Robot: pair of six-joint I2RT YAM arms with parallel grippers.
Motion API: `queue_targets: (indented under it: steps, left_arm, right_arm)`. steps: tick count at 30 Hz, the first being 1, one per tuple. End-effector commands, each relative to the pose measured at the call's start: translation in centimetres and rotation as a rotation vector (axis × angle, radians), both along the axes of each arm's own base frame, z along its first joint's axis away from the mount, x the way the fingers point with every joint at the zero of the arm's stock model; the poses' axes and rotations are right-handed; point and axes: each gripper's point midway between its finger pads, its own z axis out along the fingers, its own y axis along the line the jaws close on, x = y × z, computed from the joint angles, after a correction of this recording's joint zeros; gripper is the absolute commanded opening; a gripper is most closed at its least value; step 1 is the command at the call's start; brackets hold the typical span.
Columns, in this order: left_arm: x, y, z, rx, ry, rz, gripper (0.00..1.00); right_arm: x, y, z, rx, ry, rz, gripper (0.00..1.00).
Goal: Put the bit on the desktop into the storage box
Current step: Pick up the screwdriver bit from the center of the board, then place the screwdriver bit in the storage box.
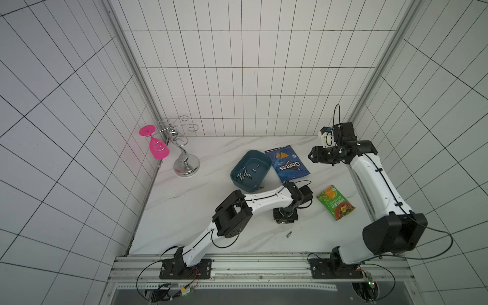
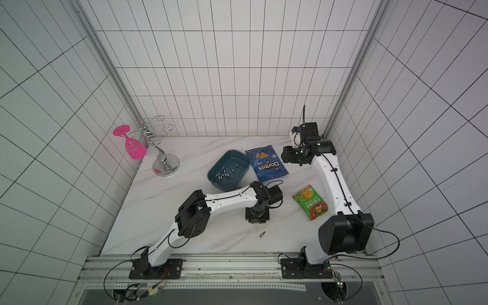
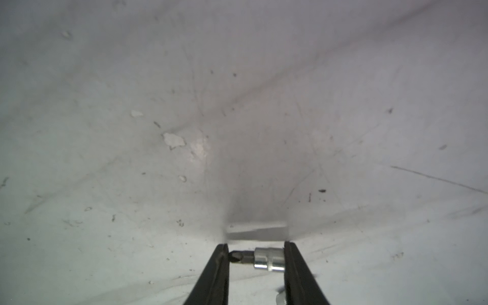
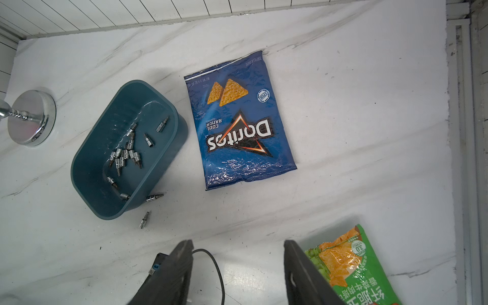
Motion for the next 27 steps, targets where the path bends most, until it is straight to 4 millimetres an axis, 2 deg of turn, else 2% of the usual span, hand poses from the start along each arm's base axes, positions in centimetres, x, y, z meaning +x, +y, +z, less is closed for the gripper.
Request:
queue_targets:
  steps: [1, 8, 13, 17, 21, 24, 27]
  left_arm:
    - [1.2, 0.8, 3.0, -0.021, -0.053, -0.008, 0.28]
    - [4.7, 4.6, 7.9, -0.020, -0.117, 0.019, 0.28]
    - [8.8, 7.9, 11.9, -0.030, -0.180, 0.044, 0.28]
    - [12.3, 10.6, 14.2, -0.035, -0.222, 0.073, 0.28]
    - [16.1, 12.9, 13.9, -0.069, -0.235, 0.111, 0.28]
    - [18.6, 13.8, 12.3, -0.091, -0.224, 0.122, 0.28]
    - [20.8, 14.2, 10.4, -0.100, -0.226, 0.127, 0.28]
  right_arm:
    - [-0.3, -0.5, -0.1, -0.010, 0.011, -0.001, 0.58]
    - [-0.3, -1.2, -0.7, -0.017, 0.049, -0.028, 0.58]
    - [-0.4, -1.6, -0.7, -0.029, 0.064, -0.043, 0.58]
    - [-0.9, -1.9, -0.9, -0.044, 0.092, -0.044, 0.58]
    - [-2.2, -1.1, -1.2, -0.012, 0.137, -0.033, 0.57]
    - [-3.7, -0.3, -2.2, -0.039, 0.160, -0.016, 0.57]
    - [-5.2, 0.6, -4.2, -0.048, 0.225, 0.010, 0.58]
